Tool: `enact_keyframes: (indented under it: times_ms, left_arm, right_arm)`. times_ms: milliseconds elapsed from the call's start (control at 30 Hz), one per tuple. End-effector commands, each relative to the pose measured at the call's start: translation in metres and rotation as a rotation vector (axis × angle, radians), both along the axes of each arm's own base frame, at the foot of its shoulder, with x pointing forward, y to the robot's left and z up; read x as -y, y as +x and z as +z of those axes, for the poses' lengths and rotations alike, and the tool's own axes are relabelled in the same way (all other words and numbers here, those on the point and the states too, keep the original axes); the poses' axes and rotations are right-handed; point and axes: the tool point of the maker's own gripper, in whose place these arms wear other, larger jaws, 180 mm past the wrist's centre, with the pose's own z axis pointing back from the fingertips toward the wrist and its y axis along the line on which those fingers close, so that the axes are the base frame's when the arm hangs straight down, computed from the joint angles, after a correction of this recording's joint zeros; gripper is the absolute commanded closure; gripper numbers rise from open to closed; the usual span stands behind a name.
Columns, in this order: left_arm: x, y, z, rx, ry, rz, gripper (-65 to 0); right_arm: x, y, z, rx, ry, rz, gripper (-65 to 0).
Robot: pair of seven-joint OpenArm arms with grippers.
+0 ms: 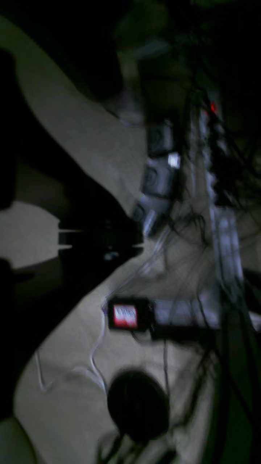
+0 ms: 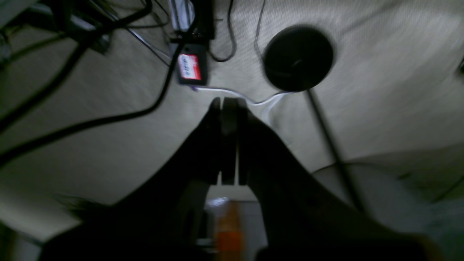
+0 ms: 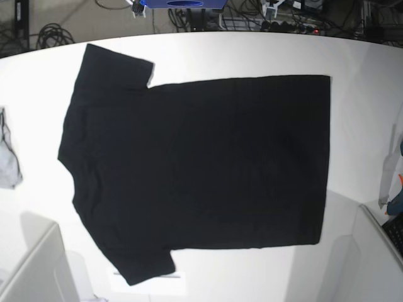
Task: Fold the T-shirt properly
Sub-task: 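Move both grippers from rest toward the shirt's shoulder corners, then lower both grippers and grasp the shirt at each shoulder corner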
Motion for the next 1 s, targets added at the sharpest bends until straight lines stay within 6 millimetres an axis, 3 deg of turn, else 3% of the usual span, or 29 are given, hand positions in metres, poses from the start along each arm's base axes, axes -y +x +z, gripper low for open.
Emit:
enact_keyframes:
  times_ms: [0, 133, 233, 333, 533, 600, 700, 767, 900, 933, 967]
  left_arm:
    - [-0.015, -0.017, 0.006, -0.017, 0.026, -0.009, 0.0]
    - [-0.036, -0.032, 0.027, 0.026, 0.048, 0.007, 0.0]
    - [-0.055, -0.031, 0.051, 0.100, 0.058, 0.077, 0.0]
    - [-0.074, -0.018, 0.081, 0.191, 0.054, 0.115, 0.0]
    - [-0.076, 0.015, 0.143, 0.343, -0.020, 0.109, 0.0]
    - [-0.076, 0.030, 0.167, 0.403, -0.032, 0.106, 0.0]
    - [-0.091, 0.057, 0.209, 0.518, 0.008, 0.114, 0.0]
    - [-0.101, 0.074, 0.238, 0.602, 0.047, 0.140, 0.0]
    - [-0.126, 0.098, 0.278, 0.729, 0.136, 0.173, 0.0]
    - [-0.129, 0.102, 0.284, 0.749, 0.149, 0.178, 0.0]
    - [-0.133, 0.105, 0.289, 0.764, 0.160, 0.178, 0.0]
  right_arm:
    - [0.007, -0.005, 0.003, 0.015, -0.016, -0.017, 0.0]
    - [0.035, -0.001, 0.022, 0.096, -0.082, -0.083, 0.0]
    - [0.060, 0.004, 0.046, 0.126, -0.137, -0.124, 0.0]
    - [0.083, 0.021, 0.075, 0.193, -0.204, -0.199, 0.0]
    - [0.146, 0.057, 0.136, 0.299, -0.363, -0.339, 0.0]
    - [0.169, 0.078, 0.161, 0.357, -0.419, -0.366, 0.0]
    - [0.196, 0.117, 0.204, 0.481, -0.491, -0.402, 0.0]
    - [0.201, 0.145, 0.231, 0.593, -0.469, -0.439, 0.0]
    - [0.184, 0.193, 0.263, 0.764, -0.267, -0.462, 0.0]
    - [0.180, 0.201, 0.266, 0.774, -0.224, -0.465, -3.8]
    - [0.175, 0.209, 0.267, 0.775, -0.182, -0.462, -11.9]
